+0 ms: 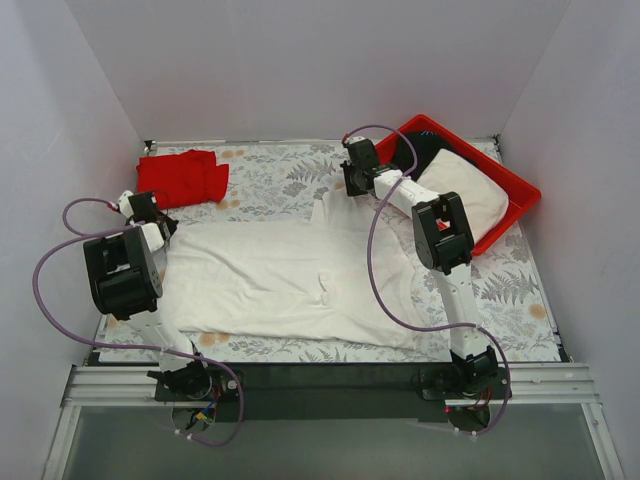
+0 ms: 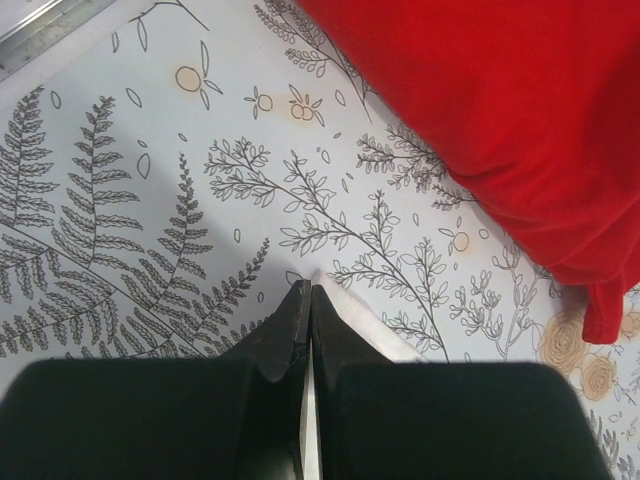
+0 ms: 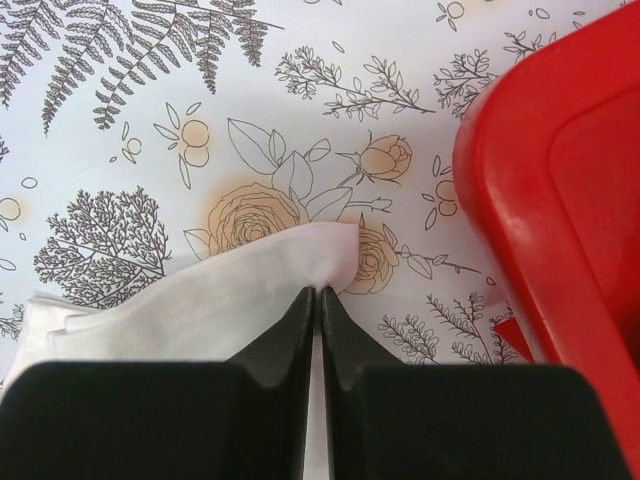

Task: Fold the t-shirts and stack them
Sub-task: Fold the tshirt

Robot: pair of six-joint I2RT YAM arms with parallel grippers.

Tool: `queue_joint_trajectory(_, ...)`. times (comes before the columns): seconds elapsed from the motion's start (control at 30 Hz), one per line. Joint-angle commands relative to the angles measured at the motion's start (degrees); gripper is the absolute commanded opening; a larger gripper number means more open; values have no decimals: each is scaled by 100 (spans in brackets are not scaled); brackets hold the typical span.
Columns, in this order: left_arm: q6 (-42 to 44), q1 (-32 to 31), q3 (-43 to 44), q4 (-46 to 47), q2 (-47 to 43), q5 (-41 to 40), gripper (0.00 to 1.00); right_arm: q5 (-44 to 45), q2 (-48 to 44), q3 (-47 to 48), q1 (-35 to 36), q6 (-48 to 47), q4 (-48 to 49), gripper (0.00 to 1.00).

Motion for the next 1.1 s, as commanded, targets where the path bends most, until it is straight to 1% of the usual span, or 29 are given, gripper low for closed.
queue_joint_trajectory(0.0,49,15,-62,159,-335,262,0,108,182,139,8,-131,-95,1)
queue_joint_trajectory(0.1,57,24,-132,361,-387,666,0,319,-29,60,8,-236,-33,1)
queue_joint_trajectory(0.2,14,7,-264,633,-545,1123,0,320,-485,-282,8,-271,195,1)
queue_joint_trajectory(0.33,-48,15,-475,993,-800,1396,0,179,-1380,-1029,8,-227,660,1)
queue_joint_trajectory(0.43,-100,7,-659,1204,-1037,1440,0,83,-1960,-1697,8,-201,941,1)
queue_joint_trajectory(0.47,-118,15,-695,1258,-1081,1458,0,74,-2102,-2046,8,-201,1012,1)
queue_joint_trajectory(0.57,-162,7,-844,1416,-1266,1476,0,4,-2621,-2558,8,-166,1267,1)
queue_joint_trajectory(0.7,-206,7,-1064,1609,-1512,1309,0,-233,-3184,-3427,26,-69,1435,1)
queue_joint_trajectory(0.73,-215,15,-1151,1636,-1573,1222,0,-251,-3402,-3560,52,-34,1635,1)
queue_joint_trajectory(0.9,-250,7,-1442,1750,-1864,1133,0,-217,-4106,-4378,175,27,1812,1)
queue_joint_trajectory(1.07,-250,7,-1687,1777,-2083,1072,0,-85,-5082,-5221,333,98,1865,1)
